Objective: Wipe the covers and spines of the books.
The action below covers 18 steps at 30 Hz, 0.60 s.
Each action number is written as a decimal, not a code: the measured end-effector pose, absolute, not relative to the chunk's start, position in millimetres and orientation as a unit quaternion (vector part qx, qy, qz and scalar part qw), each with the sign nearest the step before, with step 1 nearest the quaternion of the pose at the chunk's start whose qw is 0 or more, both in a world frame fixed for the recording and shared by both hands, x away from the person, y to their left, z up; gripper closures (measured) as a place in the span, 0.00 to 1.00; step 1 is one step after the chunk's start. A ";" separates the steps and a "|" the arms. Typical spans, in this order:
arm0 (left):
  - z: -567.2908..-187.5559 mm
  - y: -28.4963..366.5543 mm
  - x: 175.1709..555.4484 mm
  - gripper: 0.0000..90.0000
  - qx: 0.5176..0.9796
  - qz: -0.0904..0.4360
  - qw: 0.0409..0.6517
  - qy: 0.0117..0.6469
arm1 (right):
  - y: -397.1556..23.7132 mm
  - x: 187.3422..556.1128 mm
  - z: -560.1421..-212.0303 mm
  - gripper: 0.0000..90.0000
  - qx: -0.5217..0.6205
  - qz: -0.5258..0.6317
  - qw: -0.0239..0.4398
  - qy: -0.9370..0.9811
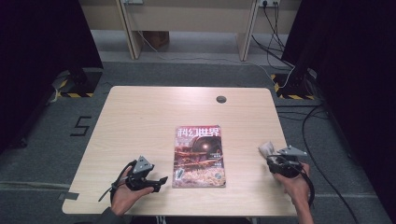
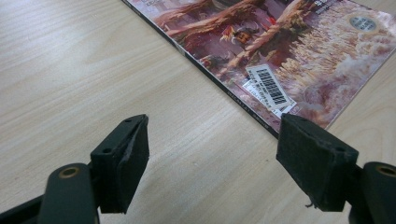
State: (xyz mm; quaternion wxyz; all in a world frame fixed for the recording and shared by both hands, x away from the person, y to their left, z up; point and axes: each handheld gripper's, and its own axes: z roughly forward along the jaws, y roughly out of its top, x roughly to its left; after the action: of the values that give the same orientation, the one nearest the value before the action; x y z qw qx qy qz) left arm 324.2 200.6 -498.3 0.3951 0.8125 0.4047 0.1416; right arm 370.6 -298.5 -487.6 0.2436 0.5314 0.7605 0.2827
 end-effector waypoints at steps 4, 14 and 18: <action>-498.4 200.8 324.6 0.28 0.812 0.142 0.395 0.405 | -301.6 376.0 -493.5 0.76 0.536 0.275 0.236 0.763; -499.7 199.8 325.0 0.28 0.814 0.139 0.393 0.405 | -280.0 395.1 -494.8 0.84 0.516 0.286 0.226 0.775; -499.5 199.5 324.8 0.28 0.814 0.138 0.394 0.404 | -263.9 402.6 -492.9 0.84 0.504 0.289 0.225 0.782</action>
State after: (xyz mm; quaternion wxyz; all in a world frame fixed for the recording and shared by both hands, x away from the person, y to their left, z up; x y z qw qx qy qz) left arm 324.8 199.5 -499.5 0.3938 0.8139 0.4043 0.1380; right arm 402.6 -263.9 -492.9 0.2245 0.5045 0.7820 0.2891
